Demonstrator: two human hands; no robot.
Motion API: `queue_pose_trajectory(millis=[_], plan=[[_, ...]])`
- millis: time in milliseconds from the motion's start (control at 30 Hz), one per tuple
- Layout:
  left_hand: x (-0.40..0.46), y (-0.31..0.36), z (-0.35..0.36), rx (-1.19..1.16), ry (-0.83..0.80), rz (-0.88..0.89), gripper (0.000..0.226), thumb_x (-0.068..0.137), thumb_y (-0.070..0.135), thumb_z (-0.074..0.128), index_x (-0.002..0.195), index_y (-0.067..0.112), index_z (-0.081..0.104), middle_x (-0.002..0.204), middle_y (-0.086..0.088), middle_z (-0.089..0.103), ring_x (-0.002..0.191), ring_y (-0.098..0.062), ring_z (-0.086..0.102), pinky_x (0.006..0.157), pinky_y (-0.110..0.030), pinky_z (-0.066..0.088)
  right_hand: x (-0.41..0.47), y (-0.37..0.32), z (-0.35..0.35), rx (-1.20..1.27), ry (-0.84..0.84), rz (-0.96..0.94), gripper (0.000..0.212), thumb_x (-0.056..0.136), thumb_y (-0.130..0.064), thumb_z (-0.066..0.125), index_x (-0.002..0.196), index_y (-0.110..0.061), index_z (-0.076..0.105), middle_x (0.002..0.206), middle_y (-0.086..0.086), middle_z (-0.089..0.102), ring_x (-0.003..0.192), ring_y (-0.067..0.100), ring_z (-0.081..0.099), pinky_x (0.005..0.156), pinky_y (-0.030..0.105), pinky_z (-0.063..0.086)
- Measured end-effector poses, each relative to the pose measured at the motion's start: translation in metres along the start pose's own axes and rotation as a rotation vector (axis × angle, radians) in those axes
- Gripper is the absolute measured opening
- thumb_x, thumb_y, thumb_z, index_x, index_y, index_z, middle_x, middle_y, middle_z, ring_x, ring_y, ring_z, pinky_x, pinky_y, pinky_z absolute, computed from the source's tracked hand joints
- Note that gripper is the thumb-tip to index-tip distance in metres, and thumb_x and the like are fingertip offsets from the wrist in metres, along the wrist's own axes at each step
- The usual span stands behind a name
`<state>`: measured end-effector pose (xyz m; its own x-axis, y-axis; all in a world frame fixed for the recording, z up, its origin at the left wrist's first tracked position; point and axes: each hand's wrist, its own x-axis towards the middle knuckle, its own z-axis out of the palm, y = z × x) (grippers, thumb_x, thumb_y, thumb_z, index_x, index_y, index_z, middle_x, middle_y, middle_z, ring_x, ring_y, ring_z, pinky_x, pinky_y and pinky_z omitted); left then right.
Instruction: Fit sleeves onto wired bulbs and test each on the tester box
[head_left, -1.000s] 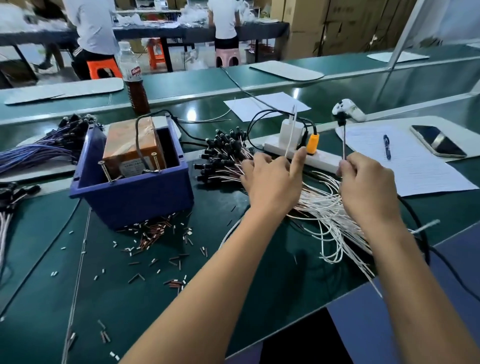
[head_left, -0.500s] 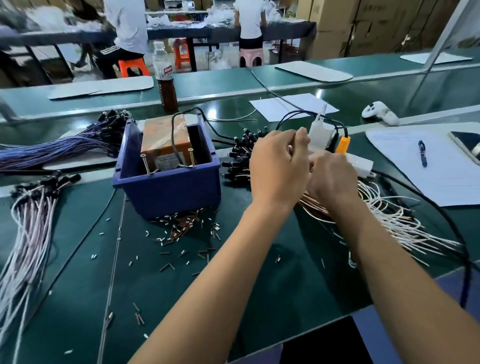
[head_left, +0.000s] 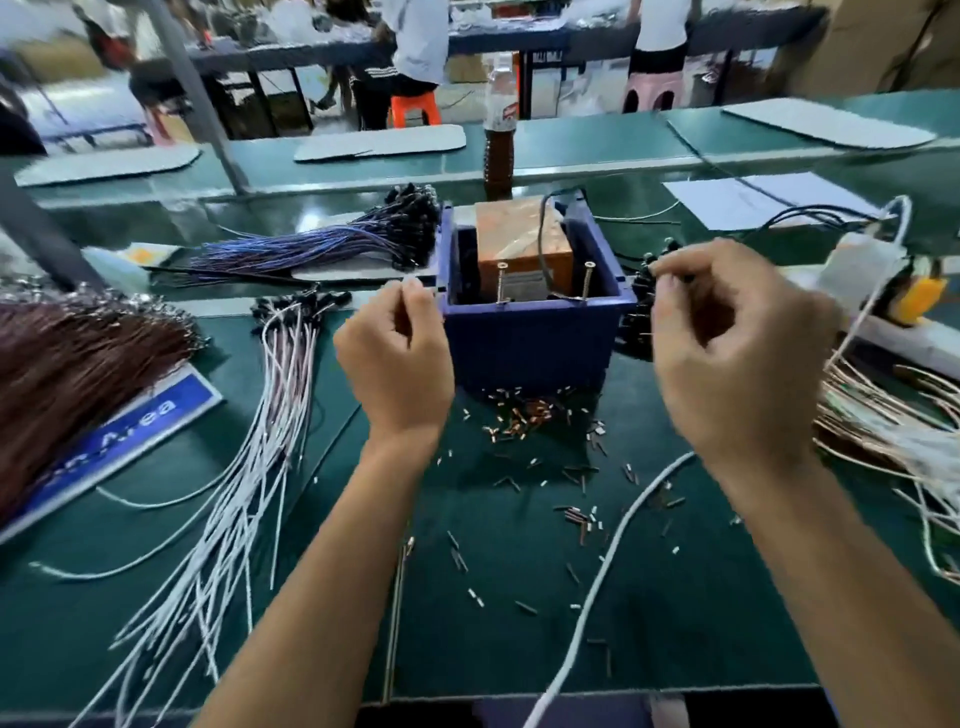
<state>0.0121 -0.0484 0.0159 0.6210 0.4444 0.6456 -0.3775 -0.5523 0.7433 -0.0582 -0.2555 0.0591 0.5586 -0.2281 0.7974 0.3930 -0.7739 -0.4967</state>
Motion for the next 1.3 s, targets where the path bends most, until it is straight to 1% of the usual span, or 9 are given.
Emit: queue_pose_trajectory(millis=[133, 267, 467, 700, 767, 900, 1033, 1167, 1300], plan=[[0.028, -0.041, -0.029, 0.247, 0.224, -0.041, 0.027, 0.096, 0.021, 0.052, 0.071, 0.013, 0.057, 0.067, -0.003, 0.056, 0.065, -0.024, 0.047, 0.063, -0.030, 0.023, -0.026, -0.036, 0.049, 0.113, -0.267, -0.197, 0.012, 0.095, -0.008, 0.065, 0.097, -0.010, 0.076, 0.074, -0.003, 0.072, 0.060, 0.014, 0.064, 0.058, 0.036, 0.053], [0.036, -0.073, -0.045, 0.561, 0.085, -0.284, 0.020, 0.087, 0.014, 0.060, 0.104, 0.011, 0.069, 0.118, -0.015, 0.059, 0.114, -0.036, 0.051, 0.089, -0.037, 0.041, -0.043, -0.049, 0.089, 0.149, -0.585, -0.345, 0.016, 0.100, -0.016, 0.061, 0.104, -0.013, 0.075, 0.075, -0.002, 0.073, 0.065, 0.024, 0.068, 0.059, 0.042, 0.054], [0.040, -0.091, -0.057, 0.629, -0.021, -0.414, 0.035, 0.088, 0.010, 0.064, 0.122, 0.007, 0.058, 0.119, -0.022, 0.066, 0.115, -0.042, 0.055, 0.091, -0.043, 0.041, -0.054, -0.026, 0.109, 0.203, -0.656, -0.373, 0.015, 0.099, -0.014, 0.064, 0.106, -0.014, 0.078, 0.075, -0.005, 0.073, 0.060, 0.012, 0.064, 0.058, 0.035, 0.054], [0.033, -0.065, -0.041, 0.254, 0.267, -0.058, 0.011, 0.097, 0.011, 0.059, 0.095, 0.004, 0.068, 0.087, -0.010, 0.071, 0.080, -0.029, 0.063, 0.073, -0.034, 0.045, -0.053, -0.012, 0.099, 0.306, -0.569, -0.276, 0.013, 0.097, -0.010, 0.068, 0.104, -0.013, 0.078, 0.072, -0.011, 0.069, 0.060, 0.008, 0.063, 0.056, 0.029, 0.052], [0.025, -0.051, -0.039, 0.064, 0.336, 0.169, 0.009, 0.098, 0.001, 0.056, 0.093, -0.001, 0.063, 0.080, -0.011, 0.064, 0.069, -0.024, 0.057, 0.065, -0.034, 0.047, -0.060, -0.010, 0.093, 0.489, -0.589, -0.049, 0.010, 0.099, -0.011, 0.068, 0.098, -0.014, 0.077, 0.066, -0.010, 0.066, 0.054, 0.013, 0.062, 0.052, 0.029, 0.050], [-0.001, -0.024, -0.030, -0.124, 0.201, 0.459, 0.010, 0.102, 0.004, 0.047, 0.101, 0.009, 0.056, 0.082, -0.002, 0.054, 0.065, -0.017, 0.049, 0.060, -0.028, 0.039, -0.065, -0.013, 0.082, 0.895, -0.684, 0.348, 0.027, 0.107, -0.036, 0.056, 0.107, -0.015, 0.073, 0.066, 0.009, 0.067, 0.039, 0.019, 0.054, 0.039, 0.022, 0.040], [-0.025, 0.001, -0.018, -0.240, 0.076, 0.589, 0.009, 0.103, 0.007, 0.042, 0.101, 0.010, 0.051, 0.085, 0.002, 0.048, 0.064, -0.012, 0.042, 0.067, -0.017, 0.035, -0.054, -0.014, 0.084, 1.121, -0.836, 0.638, 0.065, 0.099, -0.067, 0.041, 0.130, -0.014, 0.066, 0.070, 0.010, 0.066, 0.041, 0.018, 0.051, 0.036, 0.021, 0.035], [-0.042, 0.012, -0.011, -0.329, -0.083, 0.691, 0.012, 0.105, 0.010, 0.040, 0.097, 0.010, 0.049, 0.076, 0.001, 0.044, 0.056, -0.017, 0.038, 0.064, -0.017, 0.031, -0.049, -0.017, 0.083, 1.126, -0.962, 0.754, 0.061, 0.092, -0.077, 0.038, 0.088, -0.031, 0.078, 0.061, 0.004, 0.058, 0.045, 0.019, 0.046, 0.039, 0.025, 0.028], [-0.042, 0.013, -0.011, -0.312, -0.099, 0.704, 0.011, 0.105, 0.009, 0.041, 0.100, 0.010, 0.051, 0.079, 0.003, 0.046, 0.061, -0.007, 0.037, 0.070, -0.007, 0.031, -0.047, -0.015, 0.079, 0.910, -1.024, 0.553, 0.055, 0.114, -0.040, 0.035, 0.071, -0.028, 0.066, 0.055, 0.002, 0.056, 0.043, 0.020, 0.048, 0.040, 0.029, 0.033]])
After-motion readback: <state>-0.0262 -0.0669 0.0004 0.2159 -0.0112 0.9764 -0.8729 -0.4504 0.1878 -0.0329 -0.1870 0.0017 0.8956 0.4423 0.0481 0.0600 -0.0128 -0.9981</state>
